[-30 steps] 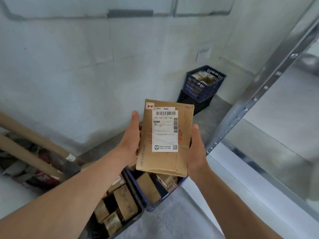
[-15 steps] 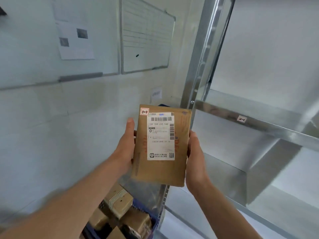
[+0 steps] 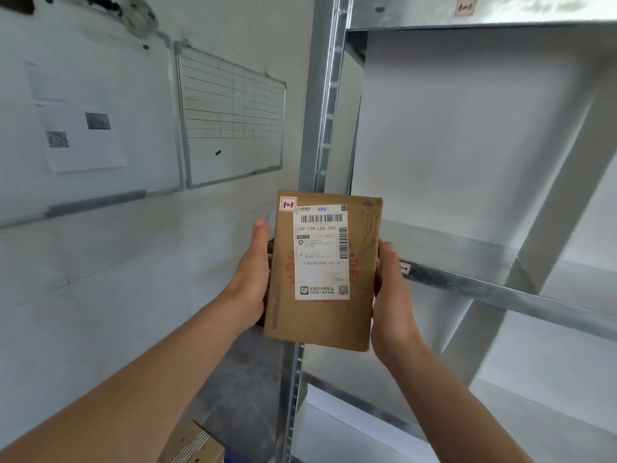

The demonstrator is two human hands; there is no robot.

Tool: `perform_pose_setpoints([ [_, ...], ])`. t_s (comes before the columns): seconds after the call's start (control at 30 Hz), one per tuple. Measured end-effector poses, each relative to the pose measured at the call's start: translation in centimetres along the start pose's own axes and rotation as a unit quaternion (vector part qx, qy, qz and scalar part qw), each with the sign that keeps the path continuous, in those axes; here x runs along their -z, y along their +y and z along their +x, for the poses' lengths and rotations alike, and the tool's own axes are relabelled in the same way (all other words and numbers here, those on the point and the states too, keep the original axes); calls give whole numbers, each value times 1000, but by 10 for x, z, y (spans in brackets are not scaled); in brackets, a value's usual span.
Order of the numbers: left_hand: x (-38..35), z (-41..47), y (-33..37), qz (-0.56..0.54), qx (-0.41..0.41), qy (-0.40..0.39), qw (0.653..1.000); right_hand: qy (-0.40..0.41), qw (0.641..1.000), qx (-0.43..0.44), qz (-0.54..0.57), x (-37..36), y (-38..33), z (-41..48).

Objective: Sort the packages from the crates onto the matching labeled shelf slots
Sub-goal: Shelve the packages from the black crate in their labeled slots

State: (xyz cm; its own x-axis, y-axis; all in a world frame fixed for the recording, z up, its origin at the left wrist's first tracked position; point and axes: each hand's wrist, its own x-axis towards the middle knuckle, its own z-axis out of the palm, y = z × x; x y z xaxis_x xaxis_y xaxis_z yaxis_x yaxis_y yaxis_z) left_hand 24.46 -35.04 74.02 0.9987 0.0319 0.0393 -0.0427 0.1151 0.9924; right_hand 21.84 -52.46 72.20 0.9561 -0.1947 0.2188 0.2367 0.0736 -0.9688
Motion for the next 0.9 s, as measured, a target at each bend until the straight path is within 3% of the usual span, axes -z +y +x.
perform_pose_setpoints([
  [0.47, -79, 50, 86, -37, -88, -89, 991, 13, 995, 94, -1, 49, -84, 65],
  [0.9, -106, 129, 58, 40, -140, -154, 977, 55, 992, 105, 31, 53, -43, 135],
])
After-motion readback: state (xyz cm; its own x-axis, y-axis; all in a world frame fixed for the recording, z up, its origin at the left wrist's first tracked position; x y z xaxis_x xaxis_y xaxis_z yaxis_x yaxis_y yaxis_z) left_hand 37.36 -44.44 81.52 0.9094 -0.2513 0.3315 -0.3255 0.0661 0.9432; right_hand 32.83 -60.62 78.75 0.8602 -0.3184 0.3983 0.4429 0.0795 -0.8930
